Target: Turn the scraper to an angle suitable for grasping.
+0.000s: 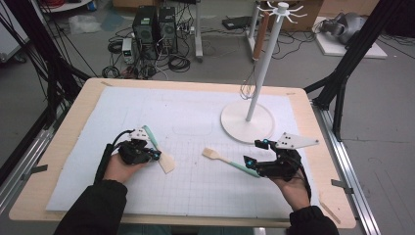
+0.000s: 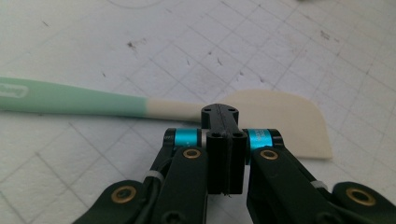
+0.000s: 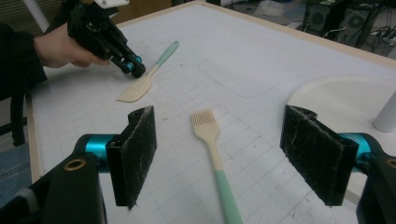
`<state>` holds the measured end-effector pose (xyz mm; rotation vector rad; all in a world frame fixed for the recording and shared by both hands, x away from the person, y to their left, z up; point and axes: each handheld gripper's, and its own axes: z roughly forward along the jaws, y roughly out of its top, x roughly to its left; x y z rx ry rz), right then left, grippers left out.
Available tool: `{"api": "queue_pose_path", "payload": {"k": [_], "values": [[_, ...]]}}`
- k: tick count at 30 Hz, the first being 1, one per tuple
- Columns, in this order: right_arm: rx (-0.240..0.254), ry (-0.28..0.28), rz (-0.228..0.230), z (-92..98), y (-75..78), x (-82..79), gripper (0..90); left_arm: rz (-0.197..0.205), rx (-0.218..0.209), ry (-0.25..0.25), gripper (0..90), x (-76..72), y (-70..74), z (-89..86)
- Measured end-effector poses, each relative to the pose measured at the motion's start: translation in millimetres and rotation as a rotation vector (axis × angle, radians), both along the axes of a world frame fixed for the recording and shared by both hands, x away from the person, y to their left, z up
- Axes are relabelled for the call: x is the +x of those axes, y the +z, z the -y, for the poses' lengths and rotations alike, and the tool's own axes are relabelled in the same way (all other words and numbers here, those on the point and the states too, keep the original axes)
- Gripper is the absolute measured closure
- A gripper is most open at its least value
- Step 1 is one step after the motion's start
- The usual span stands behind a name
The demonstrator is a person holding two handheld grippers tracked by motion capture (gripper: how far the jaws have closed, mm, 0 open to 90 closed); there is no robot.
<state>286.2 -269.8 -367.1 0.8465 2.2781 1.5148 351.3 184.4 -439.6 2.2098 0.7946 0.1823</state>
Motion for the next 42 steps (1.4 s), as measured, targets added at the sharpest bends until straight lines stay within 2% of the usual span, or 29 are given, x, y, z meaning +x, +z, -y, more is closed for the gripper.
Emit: {"api": "queue_pose_path", "payload": {"k": [5, 14, 23, 27, 30, 33, 35, 36, 37, 41, 42], "values": [[0.002, 0.002, -0.007, -0.4, -0.3, -0.1, 26.0, -0.008, -0.025, 0.005, 89.6, -1.7, -1.2, -0.1], [0.001, 0.004, -0.004, -0.7, -0.4, 0.2, 26.0, -0.011, -0.047, -0.024, 89.6, -4.7, -2.6, 10.6], [-0.003, 0.007, -0.013, -1.8, -2.2, 1.0, 26.0, -0.014, -0.049, -0.063, 89.6, -7.1, -2.5, 24.9], [-0.001, 0.007, -0.010, -1.5, -2.3, 1.4, 26.0, 0.000, -0.035, -0.084, 89.5, -9.0, -2.0, 34.7], [-0.005, 0.008, -0.007, -2.0, -3.0, 1.8, 26.0, 0.008, -0.046, -0.089, 89.5, -7.5, -0.8, 36.7], [-0.005, 0.008, -0.011, -2.8, -3.1, 1.5, 26.0, 0.028, -0.083, -0.059, 89.6, -3.8, 5.5, 33.0], [-0.005, 0.007, -0.011, -2.9, -3.1, 1.6, 26.0, 0.046, -0.085, -0.026, 89.6, 5.5, 12.5, 26.4], [-0.004, 0.008, -0.012, -3.1, -3.3, 2.0, 26.0, 0.054, -0.110, -0.001, 89.6, 9.2, 14.1, 23.0], [-0.001, 0.008, -0.016, -3.7, -3.3, 1.9, 26.0, 0.045, -0.117, 0.017, 89.6, 14.3, 15.4, 19.6], [-0.011, 0.014, -0.018, -6.2, -4.0, 2.5, 26.0, 0.046, -0.085, 0.064, 89.6, 30.5, 14.5, 13.9], [-0.012, 0.013, -0.018, -6.6, -4.3, 2.9, 26.0, 0.044, -0.098, 0.074, 89.6, 32.7, 13.0, 12.3]]}}
